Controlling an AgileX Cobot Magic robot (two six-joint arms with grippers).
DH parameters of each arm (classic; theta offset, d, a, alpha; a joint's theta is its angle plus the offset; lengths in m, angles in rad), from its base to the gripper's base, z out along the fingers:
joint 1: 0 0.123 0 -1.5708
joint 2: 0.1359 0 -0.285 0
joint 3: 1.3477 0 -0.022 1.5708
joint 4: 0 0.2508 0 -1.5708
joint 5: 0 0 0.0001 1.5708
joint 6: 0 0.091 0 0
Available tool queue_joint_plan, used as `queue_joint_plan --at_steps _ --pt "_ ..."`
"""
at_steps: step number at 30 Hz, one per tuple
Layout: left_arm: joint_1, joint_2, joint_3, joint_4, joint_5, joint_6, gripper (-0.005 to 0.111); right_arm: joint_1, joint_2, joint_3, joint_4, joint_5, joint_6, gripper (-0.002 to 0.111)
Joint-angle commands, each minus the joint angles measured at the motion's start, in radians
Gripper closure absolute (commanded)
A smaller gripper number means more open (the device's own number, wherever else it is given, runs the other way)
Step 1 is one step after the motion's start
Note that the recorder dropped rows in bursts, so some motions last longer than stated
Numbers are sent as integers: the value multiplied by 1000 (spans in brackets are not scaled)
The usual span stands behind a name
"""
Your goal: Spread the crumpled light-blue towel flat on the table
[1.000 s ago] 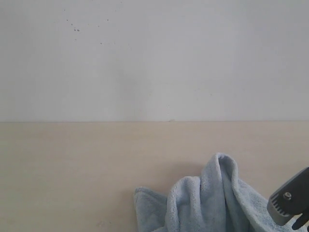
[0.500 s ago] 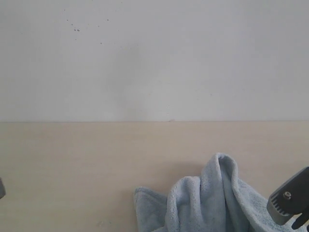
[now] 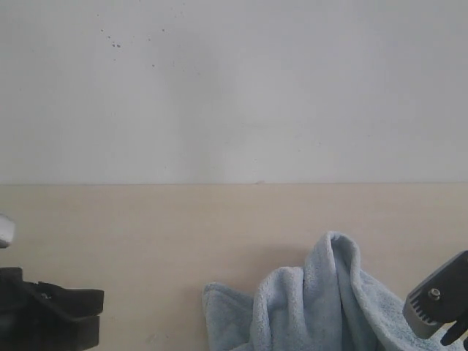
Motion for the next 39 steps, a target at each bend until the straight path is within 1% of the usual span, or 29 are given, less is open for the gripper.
queue_joint_plan --at_steps 1,2,4,5,7,9,11,14,15,17,20,21,22,23,25,28,31,35,39 --pt "-7 102 -8 -3 -78 -65 103 0 -5 -2 -6 -10 -6 98" --pt "-11 127 -11 -1 -82 -66 103 0 -5 -2 -6 -10 -6 98" --pt "-41 159 -38 58 -54 -62 103 0 -5 -2 -6 -10 -6 98" --pt "-72 176 -58 120 -29 -62 103 0 -5 -2 -6 -10 -6 98" --pt "-159 212 -103 232 6 -62 103 0 -5 -2 -11 -12 -6 98" --pt "-236 250 -141 290 8 -62 103 0 -5 -2 -12 -12 -6 98" --pt "-294 295 -173 298 4 -59 103 0 -5 -2 -11 -10 -6 98" --pt "-318 387 -216 298 -24 -30 102 0 -5 -2 -10 2 -6 98" --pt "-318 420 -233 304 -24 -24 98 0 -5 -2 -10 5 -6 98" --pt "-321 475 -265 338 -24 -24 86 0 -5 -2 -10 10 -6 98" --pt "-321 547 -310 354 -29 -24 56 0 -5 -2 -10 12 -6 98" --pt "-321 574 -327 354 -35 -29 44 0 -5 -2 -10 12 -6 98" --pt "-331 590 -337 354 -45 -36 39 0 -5 -2 -10 12 -6 98" --pt "-338 609 -349 354 -55 -36 37 0 -5 -2 -10 12 -6 98" --pt "-371 648 -373 354 -74 -34 40 0 -5 -2 -10 9 -6 98" --pt "-428 699 -415 372 -78 -34 48 0 -5 -2 -10 5 -6 98" --pt "-474 744 -448 372 -78 -34 49 0 -5 -2 -10 5 -6 98" --pt "-505 793 -474 368 -62 -34 49 0 -5 -2 -10 5 -6 98" --pt "-525 804 -477 368 -39 -34 49 0 -5 -2 -10 5 -6 98"
